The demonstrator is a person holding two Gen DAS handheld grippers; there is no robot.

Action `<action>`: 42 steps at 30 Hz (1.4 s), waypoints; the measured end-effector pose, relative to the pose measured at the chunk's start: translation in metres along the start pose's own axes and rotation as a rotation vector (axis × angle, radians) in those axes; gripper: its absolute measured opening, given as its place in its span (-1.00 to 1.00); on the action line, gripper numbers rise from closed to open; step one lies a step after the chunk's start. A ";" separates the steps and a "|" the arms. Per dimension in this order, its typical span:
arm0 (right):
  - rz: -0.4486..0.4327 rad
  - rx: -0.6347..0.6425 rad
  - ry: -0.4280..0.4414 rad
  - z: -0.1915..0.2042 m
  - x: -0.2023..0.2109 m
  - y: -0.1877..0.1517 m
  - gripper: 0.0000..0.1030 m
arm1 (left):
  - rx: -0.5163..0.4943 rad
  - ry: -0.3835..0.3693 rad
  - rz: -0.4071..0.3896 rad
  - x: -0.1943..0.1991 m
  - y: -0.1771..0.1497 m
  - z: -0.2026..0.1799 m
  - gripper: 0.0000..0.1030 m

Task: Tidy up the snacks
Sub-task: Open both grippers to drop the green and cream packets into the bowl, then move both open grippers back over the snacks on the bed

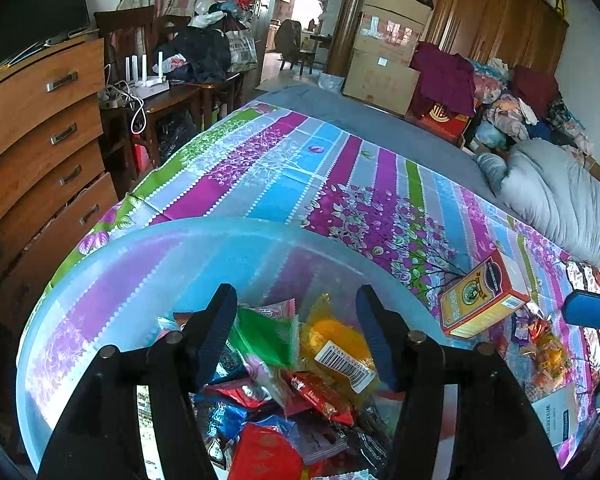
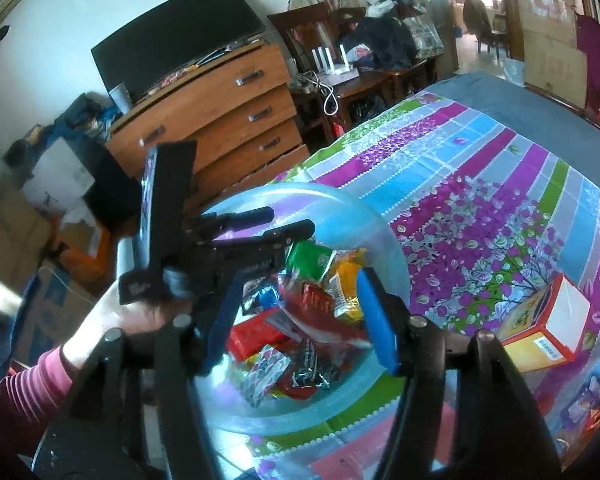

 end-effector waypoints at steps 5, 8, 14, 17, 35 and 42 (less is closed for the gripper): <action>-0.033 0.007 0.006 0.006 0.020 -0.006 0.17 | -0.001 -0.002 -0.023 0.010 0.002 -0.001 0.24; -0.097 0.029 -0.003 0.013 0.049 -0.023 0.17 | 0.010 -0.018 -0.060 0.030 0.003 -0.004 0.28; -0.215 -0.011 -0.123 -0.010 0.126 -0.113 0.40 | -0.068 -0.132 -0.200 0.099 -0.012 -0.054 0.46; -0.183 -0.143 -0.209 -0.059 0.156 -0.171 0.37 | -0.141 -0.211 -0.257 0.132 -0.029 -0.099 0.46; 0.009 -0.531 -0.549 -0.411 0.223 -0.221 -0.27 | -0.386 -0.521 -0.151 0.141 -0.144 -0.316 0.46; 0.064 -0.622 -0.496 -0.496 0.179 -0.231 -0.15 | -0.375 -0.546 -0.069 0.118 -0.166 -0.338 0.46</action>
Point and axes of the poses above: each gripper's, at about its wrist camera, not at the fingertips, and x roughly against the way its jaws point, z to its left, y to its top, the point moved 2 cm from there along -x, roughly the way its jaws point, and after that the axes turned 9 degrees about y, right-handed, at the moved point
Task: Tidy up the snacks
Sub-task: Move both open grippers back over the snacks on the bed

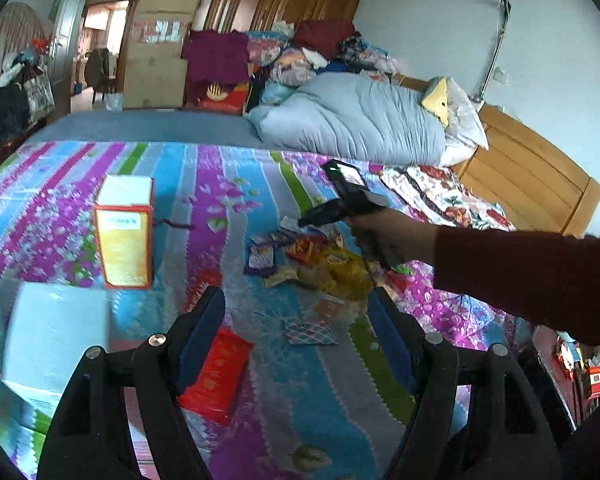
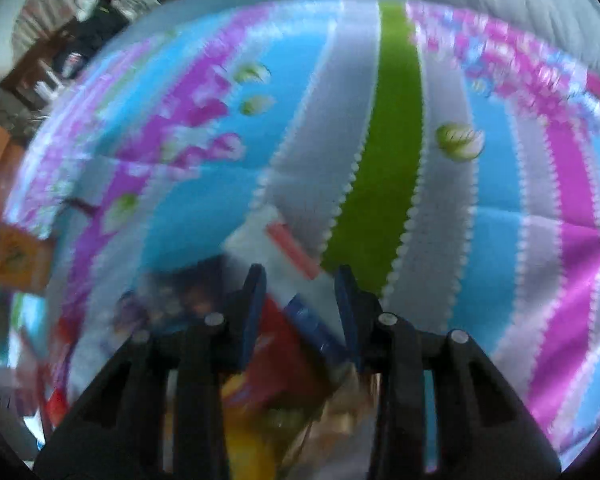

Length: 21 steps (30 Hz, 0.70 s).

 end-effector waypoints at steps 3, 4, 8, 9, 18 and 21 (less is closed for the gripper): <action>-0.001 0.031 0.051 0.015 -0.010 -0.006 -0.08 | -0.010 -0.004 0.021 -0.008 -0.005 -0.005 0.46; 0.016 0.070 0.103 0.030 -0.011 -0.013 -0.08 | -0.011 -0.002 0.022 -0.009 -0.006 -0.005 0.46; 0.139 0.325 0.125 0.094 -0.014 -0.058 -0.07 | -0.028 0.004 -0.001 -0.002 -0.007 -0.012 0.46; 0.162 0.349 0.143 0.103 -0.011 -0.070 -0.08 | -0.036 0.006 -0.008 0.001 -0.006 -0.014 0.46; 0.073 0.379 0.184 0.115 0.100 -0.172 -0.10 | -0.051 -0.001 0.000 0.025 -0.019 -0.021 0.46; -0.084 0.263 0.177 0.089 0.164 -0.192 -0.06 | -0.059 -0.011 0.012 0.028 -0.026 -0.027 0.46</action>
Point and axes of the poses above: each gripper's, at about its wrist camera, not at the fingertips, and x roughly against the way its jaws point, z to its left, y to its top, the point moved 2 cm from there along -x, roughly the way its jaws point, and after that the axes turned 9 degrees about y, right-handed, at the moved point
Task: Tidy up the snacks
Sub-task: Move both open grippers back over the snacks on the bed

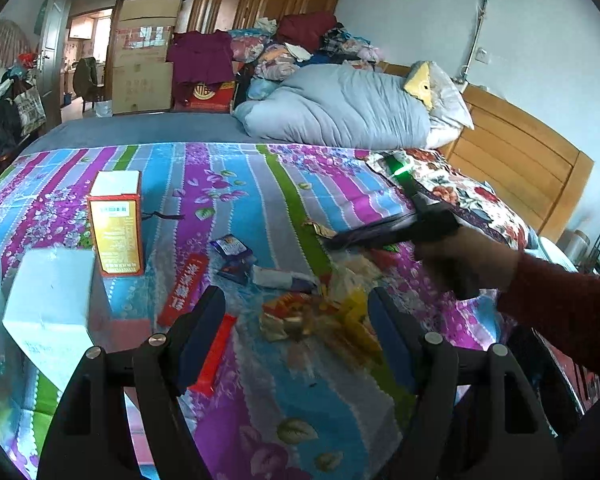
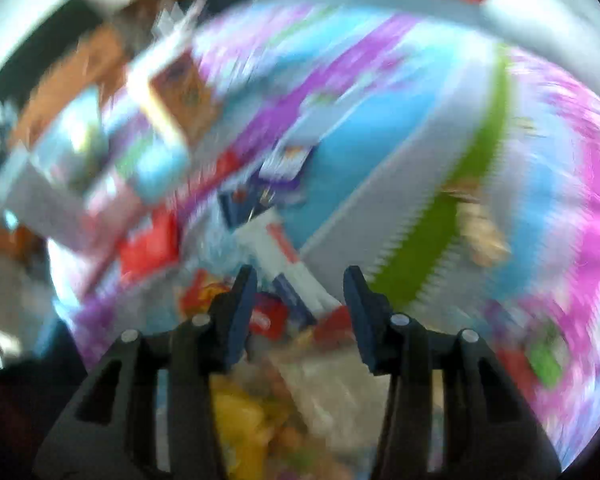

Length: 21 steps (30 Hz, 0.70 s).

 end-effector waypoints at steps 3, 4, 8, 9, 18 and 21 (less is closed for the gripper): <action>-0.041 -0.053 -0.055 0.007 0.033 -0.038 -0.06 | -0.005 -0.018 0.011 0.002 -0.006 -0.009 0.46; -0.034 -0.062 -0.058 0.008 0.034 -0.047 -0.06 | -0.013 -0.023 0.015 0.001 -0.008 -0.013 0.46; 0.027 -0.087 -0.087 0.028 0.007 -0.088 -0.06 | -0.022 -0.031 0.053 -0.007 -0.017 -0.023 0.46; 0.037 -0.079 -0.095 0.036 -0.001 -0.096 -0.07 | -0.026 -0.033 0.068 -0.011 -0.021 -0.026 0.46; 0.012 -0.069 -0.157 0.046 -0.038 -0.091 0.19 | -0.039 -0.057 0.194 -0.047 -0.047 -0.043 0.46; 0.012 -0.058 -0.160 0.048 -0.035 -0.091 -0.19 | -0.021 -0.067 0.235 -0.062 -0.056 -0.045 0.46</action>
Point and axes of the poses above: each gripper's, at about its wrist camera, not at the fingertips, and x roughly against the way its jaws point, z to its left, y to its top, the point moved 2 cm from there along -x, roughly the way its jaws point, and after that the axes turned 9 degrees about y, right-handed, at the moved point
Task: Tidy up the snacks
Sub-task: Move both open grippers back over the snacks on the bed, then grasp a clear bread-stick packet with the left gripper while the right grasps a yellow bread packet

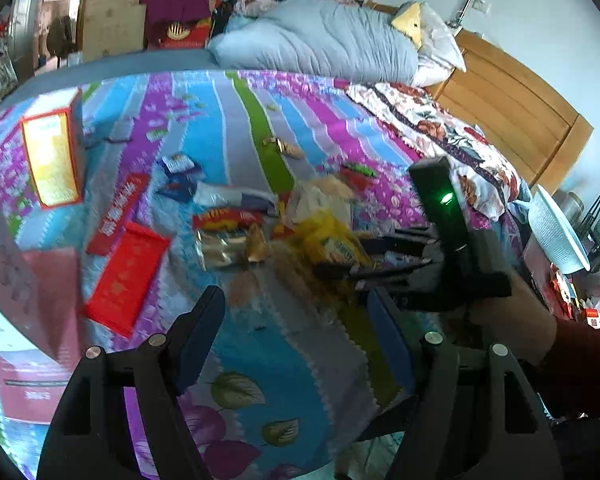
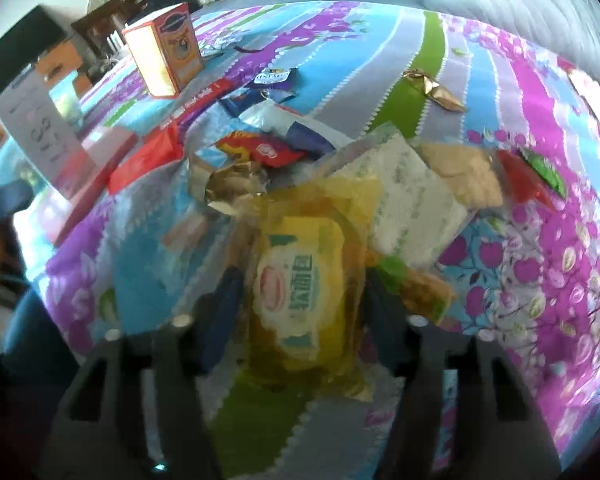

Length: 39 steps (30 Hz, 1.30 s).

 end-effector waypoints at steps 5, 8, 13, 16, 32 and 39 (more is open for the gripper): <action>-0.143 -0.075 -0.003 -0.016 0.049 -0.007 -0.20 | 0.044 -0.034 0.058 -0.026 -0.007 0.000 0.44; -0.188 -0.134 -0.023 -0.034 0.071 -0.015 -0.20 | 0.075 -0.072 0.088 -0.044 -0.007 -0.002 0.38; -0.206 -0.223 -0.033 -0.059 0.082 -0.029 -0.20 | 0.118 -0.120 0.115 -0.074 0.005 -0.012 0.33; -0.212 -0.242 -0.025 -0.062 0.081 -0.031 -0.20 | 0.119 -0.107 0.127 -0.094 0.014 -0.024 0.33; -0.219 -0.253 0.019 -0.059 0.077 -0.039 -0.20 | -0.057 0.094 0.133 -0.127 -0.006 -0.038 -0.23; -0.221 -0.243 0.019 -0.053 0.079 -0.036 -0.20 | -0.094 0.057 0.087 -0.102 -0.003 -0.045 -0.25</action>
Point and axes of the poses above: each gripper's, at about its wrist camera, not at the fingertips, and x roughly against the way its jaws point, z to its left, y to its top, the point moved 2 cm from there along -x, roughly the way its jaws point, and after that the axes turned 9 degrees about y, right-handed, at the moved point
